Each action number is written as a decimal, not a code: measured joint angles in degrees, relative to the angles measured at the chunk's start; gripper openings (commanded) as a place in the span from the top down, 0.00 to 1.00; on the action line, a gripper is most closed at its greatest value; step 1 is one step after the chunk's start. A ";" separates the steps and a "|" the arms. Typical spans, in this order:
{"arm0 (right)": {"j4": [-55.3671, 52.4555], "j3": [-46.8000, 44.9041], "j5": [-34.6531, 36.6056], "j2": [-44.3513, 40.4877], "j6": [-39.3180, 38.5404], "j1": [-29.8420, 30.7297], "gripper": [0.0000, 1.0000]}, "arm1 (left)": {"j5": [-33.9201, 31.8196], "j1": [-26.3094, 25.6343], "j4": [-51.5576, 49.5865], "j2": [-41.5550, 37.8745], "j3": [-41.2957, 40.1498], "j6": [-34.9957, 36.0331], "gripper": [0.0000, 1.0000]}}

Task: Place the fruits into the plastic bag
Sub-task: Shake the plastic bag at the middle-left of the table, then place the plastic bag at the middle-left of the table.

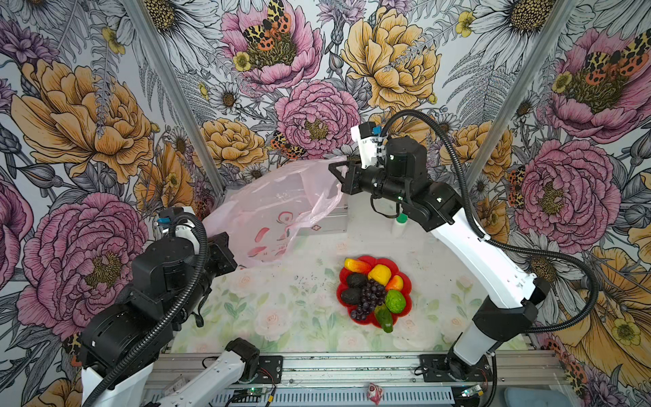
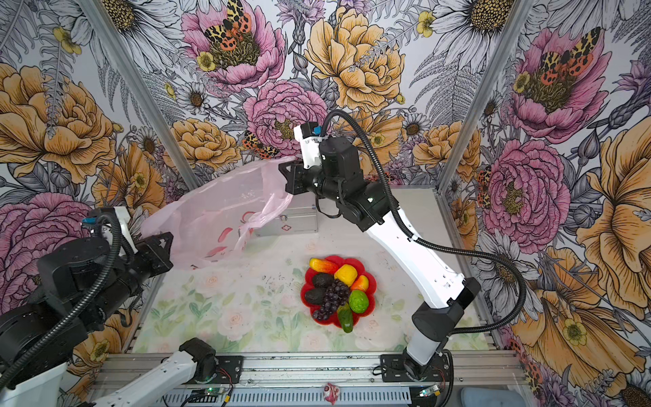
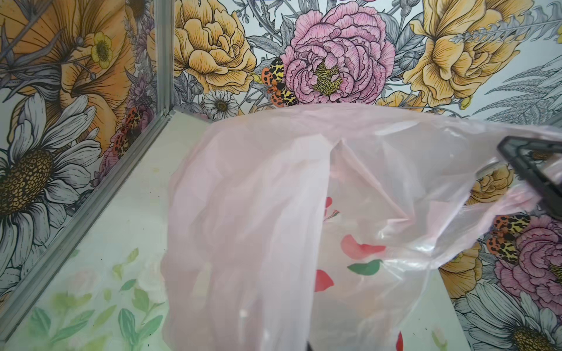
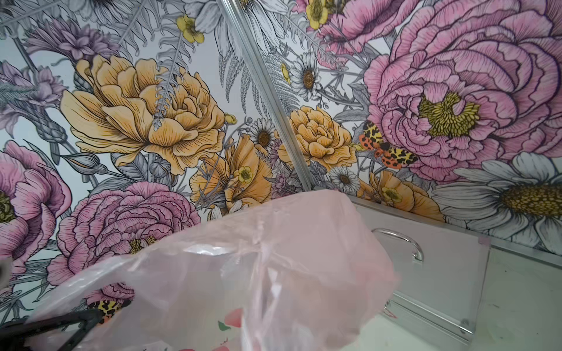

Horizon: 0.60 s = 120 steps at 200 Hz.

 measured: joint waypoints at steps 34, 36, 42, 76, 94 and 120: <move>-0.31 0.17 -1.25 3.74 0.00 -0.26 1.00 | 0.48 0.94 -2.01 -0.79 -1.42 -0.24 1.00; -0.37 0.17 -1.31 4.00 0.00 -0.28 1.00 | 0.48 0.94 -2.05 -0.81 -1.42 -0.24 1.00; -0.72 0.17 -1.84 5.03 0.02 -0.39 1.00 | 0.48 1.01 -2.27 -1.03 -1.42 -0.26 1.00; -2.34 2.43 -4.46 11.30 0.24 -0.85 1.00 | 0.39 1.05 -3.89 -1.68 -0.79 -1.14 1.00; -3.10 6.91 -6.38 15.45 0.24 -0.85 1.00 | 0.28 1.09 -5.05 -2.51 -0.26 -1.66 1.00; -2.97 13.55 -9.29 20.55 0.48 -1.03 1.00 | 0.13 1.09 -5.68 -4.74 -1.66 -3.78 1.00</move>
